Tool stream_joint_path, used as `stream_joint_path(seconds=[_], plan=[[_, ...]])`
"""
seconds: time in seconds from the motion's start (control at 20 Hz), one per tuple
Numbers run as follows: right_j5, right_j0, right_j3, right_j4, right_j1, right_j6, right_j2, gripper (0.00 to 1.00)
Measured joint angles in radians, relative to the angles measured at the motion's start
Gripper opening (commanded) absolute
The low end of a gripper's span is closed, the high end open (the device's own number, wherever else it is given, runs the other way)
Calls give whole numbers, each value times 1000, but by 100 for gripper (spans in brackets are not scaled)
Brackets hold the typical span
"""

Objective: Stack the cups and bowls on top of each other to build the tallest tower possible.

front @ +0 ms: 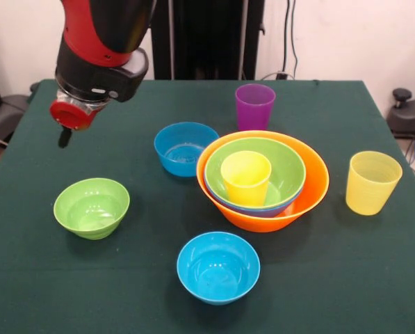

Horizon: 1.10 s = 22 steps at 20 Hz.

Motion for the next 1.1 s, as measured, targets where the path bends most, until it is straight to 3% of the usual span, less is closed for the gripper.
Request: stream_joint_path(seconds=[1.1], plan=[[-4, -2, -126, -11, 53, 0, 7, 100]])
